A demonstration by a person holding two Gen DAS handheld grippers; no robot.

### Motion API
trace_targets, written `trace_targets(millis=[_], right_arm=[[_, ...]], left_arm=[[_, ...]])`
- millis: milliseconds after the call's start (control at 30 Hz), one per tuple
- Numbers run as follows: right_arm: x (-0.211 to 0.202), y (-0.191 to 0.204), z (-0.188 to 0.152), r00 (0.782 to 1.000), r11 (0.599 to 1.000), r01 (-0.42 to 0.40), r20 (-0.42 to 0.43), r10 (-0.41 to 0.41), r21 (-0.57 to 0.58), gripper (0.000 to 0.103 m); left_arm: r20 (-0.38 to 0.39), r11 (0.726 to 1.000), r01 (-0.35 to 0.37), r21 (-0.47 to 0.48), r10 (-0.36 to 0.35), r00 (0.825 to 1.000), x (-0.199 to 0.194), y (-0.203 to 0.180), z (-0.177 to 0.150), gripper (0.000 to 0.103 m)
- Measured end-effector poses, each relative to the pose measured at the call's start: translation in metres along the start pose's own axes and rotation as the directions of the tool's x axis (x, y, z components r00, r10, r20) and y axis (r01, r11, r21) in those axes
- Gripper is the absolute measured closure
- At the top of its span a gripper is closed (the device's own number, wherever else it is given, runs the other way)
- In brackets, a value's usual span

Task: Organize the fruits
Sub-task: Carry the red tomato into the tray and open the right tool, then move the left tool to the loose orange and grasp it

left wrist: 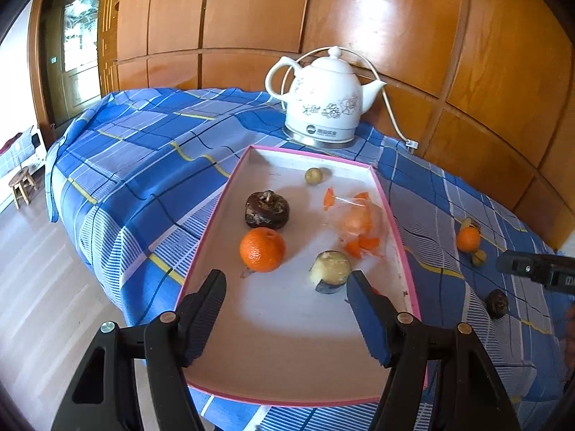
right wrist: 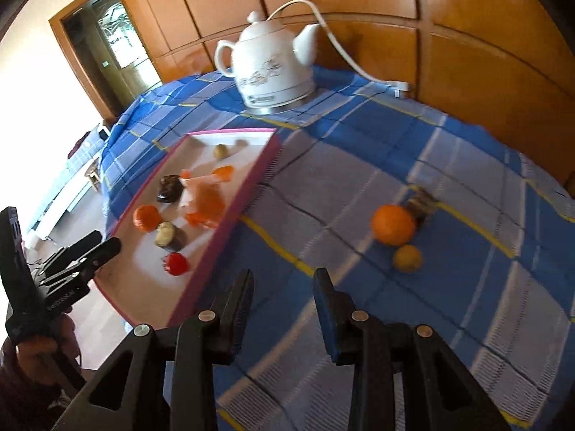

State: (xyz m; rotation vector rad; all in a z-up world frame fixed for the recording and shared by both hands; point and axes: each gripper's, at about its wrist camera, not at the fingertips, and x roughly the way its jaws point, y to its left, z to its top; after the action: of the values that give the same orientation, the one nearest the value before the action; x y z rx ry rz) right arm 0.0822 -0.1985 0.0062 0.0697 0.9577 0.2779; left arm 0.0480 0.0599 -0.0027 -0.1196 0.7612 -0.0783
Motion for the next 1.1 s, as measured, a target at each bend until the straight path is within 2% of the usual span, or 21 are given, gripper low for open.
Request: trace_targets(millis=[333,667,800,967,1100], right_arm=[[-0.026,-0.040,-0.007,0.992,0.992,0.124,0.009,-0.124,-0.016,0.068],[-0.045,-0.094,-0.019,0.971,0.971,0.240,0.007,-0.240,0.018,0.068],[-0.046,-0.125,-0.028,0.960,0.956,0.280,0.002,-0.281,0.084,0.068],[-0.045,-0.158,-0.039,0.960,0.935,0.274,-0.015,-0.278,0.226,0.068],[-0.049,-0.171,-0.040,0.957,0.913,0.283,-0.017,-0.291,0.293,0.068]], left_arm=[[0.003,0.999,0.029,0.044,-0.029,1.000,-0.004,-0.015,0.000,0.033],[-0.007,0.994,0.042,0.102,-0.042,0.999,-0.006,-0.035,-0.002,0.033],[-0.013,0.990,0.053,0.129,-0.052,0.999,-0.006,-0.045,-0.002,0.033],[-0.028,0.982,0.080,0.169,-0.077,0.997,-0.004,-0.062,-0.003,0.033],[-0.039,0.968,0.125,0.216,-0.119,0.992,-0.004,-0.081,-0.002,0.033]])
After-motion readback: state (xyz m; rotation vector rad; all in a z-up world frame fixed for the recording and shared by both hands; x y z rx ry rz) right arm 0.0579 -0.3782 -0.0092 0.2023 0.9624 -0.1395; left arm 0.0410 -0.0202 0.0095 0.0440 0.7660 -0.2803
